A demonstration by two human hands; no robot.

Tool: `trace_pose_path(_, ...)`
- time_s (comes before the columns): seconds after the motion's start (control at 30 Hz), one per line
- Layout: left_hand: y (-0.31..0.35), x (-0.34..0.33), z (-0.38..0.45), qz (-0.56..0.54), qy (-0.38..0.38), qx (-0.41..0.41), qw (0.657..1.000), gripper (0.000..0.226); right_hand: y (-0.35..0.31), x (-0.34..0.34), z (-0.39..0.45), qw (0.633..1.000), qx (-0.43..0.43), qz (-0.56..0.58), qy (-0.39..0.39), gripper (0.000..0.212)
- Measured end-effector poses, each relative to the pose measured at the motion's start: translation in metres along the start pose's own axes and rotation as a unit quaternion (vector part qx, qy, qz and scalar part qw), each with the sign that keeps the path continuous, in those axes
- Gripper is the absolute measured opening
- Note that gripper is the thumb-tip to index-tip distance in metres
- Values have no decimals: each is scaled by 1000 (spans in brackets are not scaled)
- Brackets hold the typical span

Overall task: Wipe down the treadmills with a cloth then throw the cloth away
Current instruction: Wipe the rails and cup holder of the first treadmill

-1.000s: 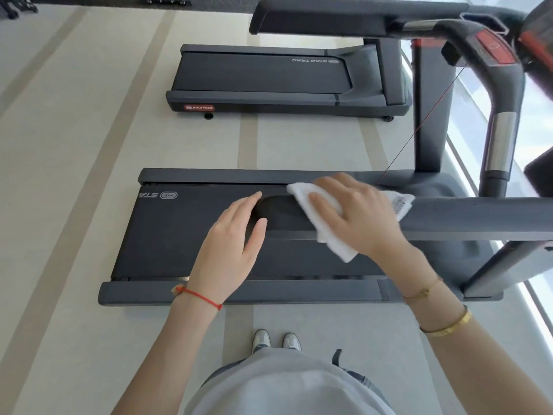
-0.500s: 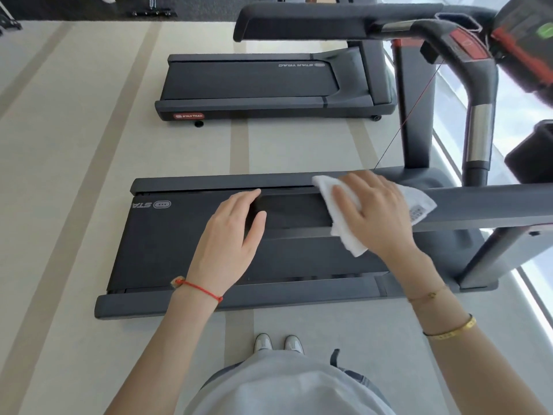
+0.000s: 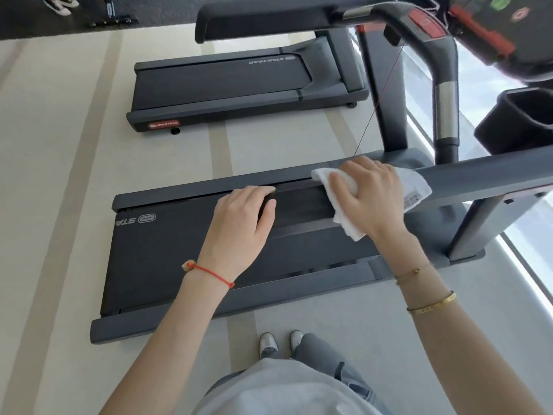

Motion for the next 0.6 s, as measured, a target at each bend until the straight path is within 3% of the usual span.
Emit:
trace_pose_path(0.23,6,-6,6,48,20,15,999,26,-43,-18,-27,986,163,46,5,26)
trace_pose_path(0.37,24,-11,18,68,60,24,996,23,-2,-1,-6,988,152,33,-1,26)
trace_pose_path(0.5,38,-23,26,105,85,45,990,24,44,6,30,993,44,-9,-112,31)
trace_pose_path(0.6,41,-27,27,144,96,63,983,30,40,-16,47,957,51,-93,-271,43)
Point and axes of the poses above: each hand's wrist, its own z-axis towards the middle knuckle, its own x-axis out of the back of the hand, y = z × x, the point moved 7 cm from there along z, towards the middle knuckle, and after that the axes turned 10 degrees about -x, right-handed, at the moved point
